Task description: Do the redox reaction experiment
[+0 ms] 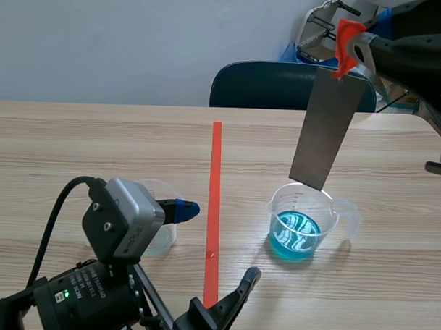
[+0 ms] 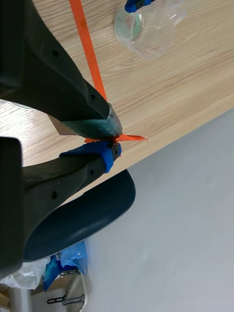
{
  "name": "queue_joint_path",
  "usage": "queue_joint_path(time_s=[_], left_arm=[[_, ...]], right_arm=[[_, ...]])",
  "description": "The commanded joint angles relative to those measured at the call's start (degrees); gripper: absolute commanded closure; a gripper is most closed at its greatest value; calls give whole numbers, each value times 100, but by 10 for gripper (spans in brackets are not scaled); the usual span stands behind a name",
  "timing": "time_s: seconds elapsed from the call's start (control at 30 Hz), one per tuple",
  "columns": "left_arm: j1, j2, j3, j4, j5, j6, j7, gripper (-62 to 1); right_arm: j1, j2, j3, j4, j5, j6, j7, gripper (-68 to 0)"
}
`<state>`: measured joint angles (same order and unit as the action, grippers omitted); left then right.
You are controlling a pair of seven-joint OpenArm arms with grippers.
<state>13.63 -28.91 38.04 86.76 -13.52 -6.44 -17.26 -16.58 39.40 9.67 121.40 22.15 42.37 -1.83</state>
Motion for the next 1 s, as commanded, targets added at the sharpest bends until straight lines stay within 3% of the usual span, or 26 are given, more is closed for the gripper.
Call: queue_joint_path(time_s=[0.0, 0.8, 0.87, 0.97], left_arm=[[-17, 31, -20, 74, -33, -31, -98, -623], [-17, 33, -20, 74, -35, -31, -96, -623], [-33, 52, -20, 72, -33, -24, -92, -545], [-105, 111, -20, 48, -35, -9, -66, -346]], right_arm=[[17, 42, 46, 70, 61, 35, 61, -8], [17, 42, 46, 70, 61, 35, 61, -8], [17, 42, 46, 70, 61, 35, 61, -8], [17, 42, 46, 70, 61, 35, 61, -8]])
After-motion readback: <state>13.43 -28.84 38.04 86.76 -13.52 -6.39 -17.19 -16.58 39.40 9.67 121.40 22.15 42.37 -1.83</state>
